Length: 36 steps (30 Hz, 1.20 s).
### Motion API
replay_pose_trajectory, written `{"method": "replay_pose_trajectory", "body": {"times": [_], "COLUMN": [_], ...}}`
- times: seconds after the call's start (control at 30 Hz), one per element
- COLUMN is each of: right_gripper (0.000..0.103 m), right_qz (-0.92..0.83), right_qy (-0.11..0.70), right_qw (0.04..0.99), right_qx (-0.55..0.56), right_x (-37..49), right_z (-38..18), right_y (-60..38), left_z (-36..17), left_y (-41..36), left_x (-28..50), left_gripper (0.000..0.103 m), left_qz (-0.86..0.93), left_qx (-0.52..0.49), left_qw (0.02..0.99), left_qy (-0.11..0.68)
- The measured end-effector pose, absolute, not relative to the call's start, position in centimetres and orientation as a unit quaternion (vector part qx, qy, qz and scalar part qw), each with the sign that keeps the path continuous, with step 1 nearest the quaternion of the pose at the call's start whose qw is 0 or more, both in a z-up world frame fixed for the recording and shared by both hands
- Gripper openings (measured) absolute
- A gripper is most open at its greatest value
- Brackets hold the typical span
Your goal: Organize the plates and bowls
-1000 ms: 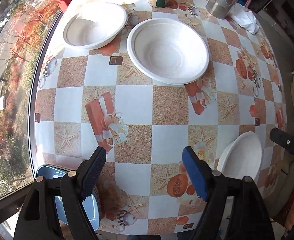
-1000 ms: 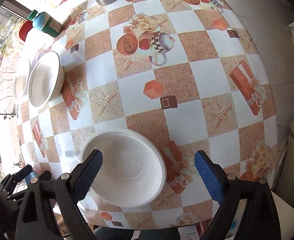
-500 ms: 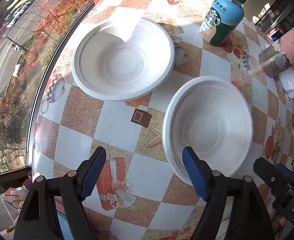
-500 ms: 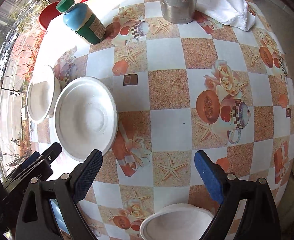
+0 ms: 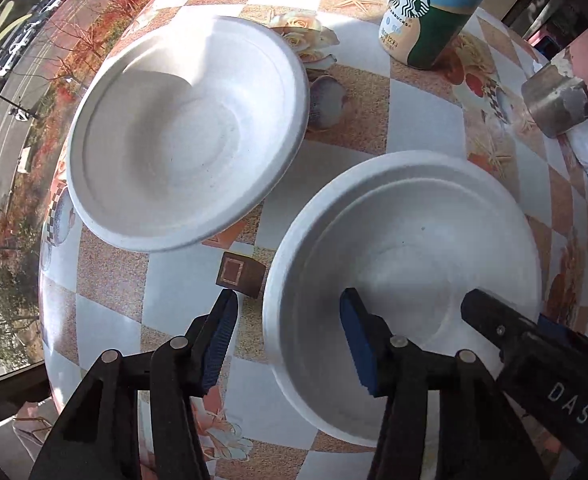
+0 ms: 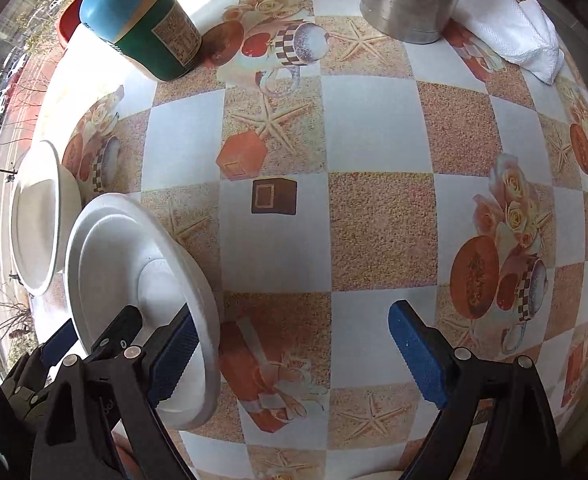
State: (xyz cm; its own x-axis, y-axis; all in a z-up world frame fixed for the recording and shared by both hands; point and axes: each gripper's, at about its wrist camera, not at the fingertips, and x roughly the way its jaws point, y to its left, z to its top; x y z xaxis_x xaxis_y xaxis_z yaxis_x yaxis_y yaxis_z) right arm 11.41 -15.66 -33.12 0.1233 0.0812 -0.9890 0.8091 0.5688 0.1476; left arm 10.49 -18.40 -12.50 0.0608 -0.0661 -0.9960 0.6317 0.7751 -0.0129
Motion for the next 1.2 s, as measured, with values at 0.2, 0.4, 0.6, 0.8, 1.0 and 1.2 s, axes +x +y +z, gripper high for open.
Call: {"method": "replay_pose_trajectory", "body": {"times": [0.2, 0.4, 0.6, 0.8, 1.0, 1.2], "right_gripper": [0.014, 0.016, 0.016, 0.019, 0.019, 0.019], "right_qz": [-0.213, -0.190, -0.173, -0.159, -0.156, -0.178], "right_qy": [0.602, 0.620, 0.664, 0.686, 0.688, 0.669], "right_qw": [0.658, 0.638, 0.631, 0.614, 0.622, 0.637], "right_qx": [0.400, 0.414, 0.363, 0.357, 0.338, 0.339], "right_x": [11.8, 9.3, 5.7, 3.6, 3.4, 2.5], "right_z": [-34.0, -34.8, -34.9, -35.8, -34.2, -31.4], "right_y": [-13.8, -10.7, -3.4, 2.0, 3.8, 5.0], "left_z": [-11.9, -11.9, -12.6, -12.2, -9.1, -6.6], "left_y": [-18.1, -14.5, -8.5, -6.0, -5.4, -6.1], "left_x": [8.9, 4.1, -0.7, -2.5, -4.3, -5.4], "left_gripper": [0.029, 0.028, 0.029, 0.031, 0.031, 0.031], "left_qz": [-0.287, -0.309, -0.315, -0.320, -0.345, -0.367], "left_qx": [0.255, 0.300, 0.303, 0.311, 0.321, 0.328], "left_qw": [0.677, 0.655, 0.627, 0.615, 0.618, 0.624], "left_qy": [0.628, 0.621, 0.645, 0.650, 0.629, 0.606]}}
